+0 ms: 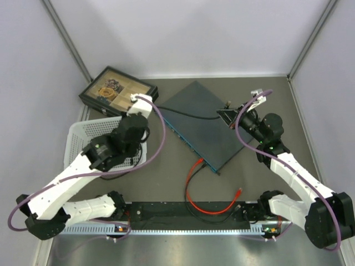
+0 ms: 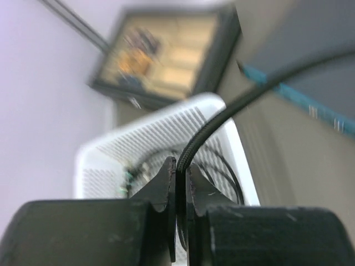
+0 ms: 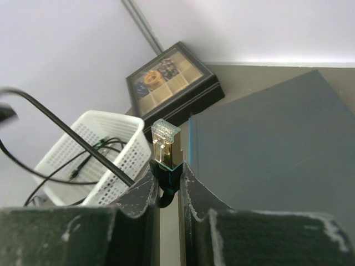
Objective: Insert the plug into the switch port
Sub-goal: Pick up the connector from the center of the board.
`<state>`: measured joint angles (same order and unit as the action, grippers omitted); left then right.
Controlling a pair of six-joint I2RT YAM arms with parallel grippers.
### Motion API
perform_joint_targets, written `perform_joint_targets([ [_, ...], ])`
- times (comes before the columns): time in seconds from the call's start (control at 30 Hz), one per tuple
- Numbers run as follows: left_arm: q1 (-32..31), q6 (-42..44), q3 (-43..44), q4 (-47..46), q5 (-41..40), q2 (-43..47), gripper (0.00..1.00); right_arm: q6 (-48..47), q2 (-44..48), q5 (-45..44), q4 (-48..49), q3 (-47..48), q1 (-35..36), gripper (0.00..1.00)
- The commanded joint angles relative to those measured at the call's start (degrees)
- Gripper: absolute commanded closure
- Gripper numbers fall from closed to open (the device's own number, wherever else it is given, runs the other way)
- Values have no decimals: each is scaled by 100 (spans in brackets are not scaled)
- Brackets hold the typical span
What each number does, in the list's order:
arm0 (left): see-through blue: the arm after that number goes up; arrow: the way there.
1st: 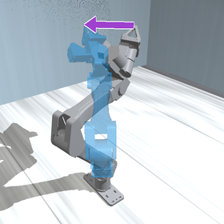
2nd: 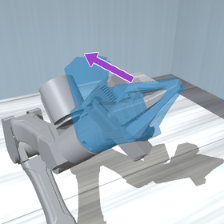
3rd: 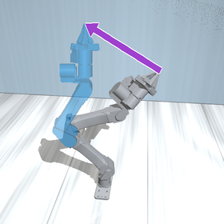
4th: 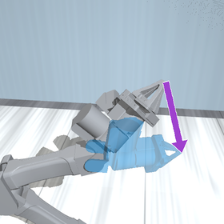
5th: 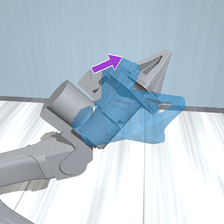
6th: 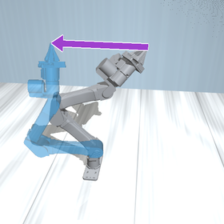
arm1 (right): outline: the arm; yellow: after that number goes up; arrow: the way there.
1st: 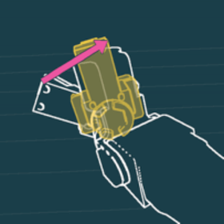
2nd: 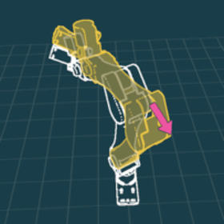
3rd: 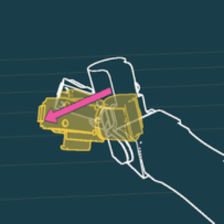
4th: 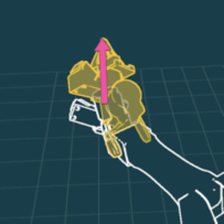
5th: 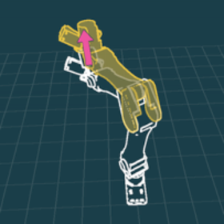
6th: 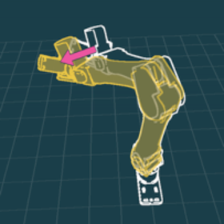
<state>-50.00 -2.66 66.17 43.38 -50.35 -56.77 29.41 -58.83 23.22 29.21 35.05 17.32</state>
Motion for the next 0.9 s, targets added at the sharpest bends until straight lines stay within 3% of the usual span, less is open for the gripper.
perform_joint_targets([
  [0.0, 51, 1328, 1440, -452, -1468, -61, 100, -76, 117, 86, 138, 81, -97, 100],
  [0.1, 43, 1854, 2188, -829, -1469, -246, 100, -128, 178, 95, 24, 90, -97, 100],
  [0.13, 43, 2457, 2181, -1109, -1626, -264, 100, -172, 179, 69, -55, 99, -97, 100],
  [0.17, 43, 2854, 2120, -1947, -1706, -273, 100, -198, 196, 51, -73, 99, -97, 100],
  [0.23, 43, 3471, 2206, -2472, -1725, -387, 100, -225, 223, 51, -109, 116, -97, 100],
  [0.43, 43, 3833, 2873, -3274, -715, -808, 100, -269, 319, -11, -162, 134, -97, 100],
  [0.53, 43, 3484, 3681, -2784, -21, -1265, 100, -295, 372, -28, -205, 160, -97, 100],
  [0.7, 25, 3448, 4489, -2800, 1095, -1863, 100, -409, 504, -151, -293, 134, -97, 100],
  [0.8, 25, 2879, 4991, -2370, 1901, -2074, 100, -523, 556, -195, -486, 169, -97, 100],
  [0.87, 25, 2692, 4915, -2456, 2360, -1987, 100, -559, 626, -265, -504, 126, -97, 100],
])
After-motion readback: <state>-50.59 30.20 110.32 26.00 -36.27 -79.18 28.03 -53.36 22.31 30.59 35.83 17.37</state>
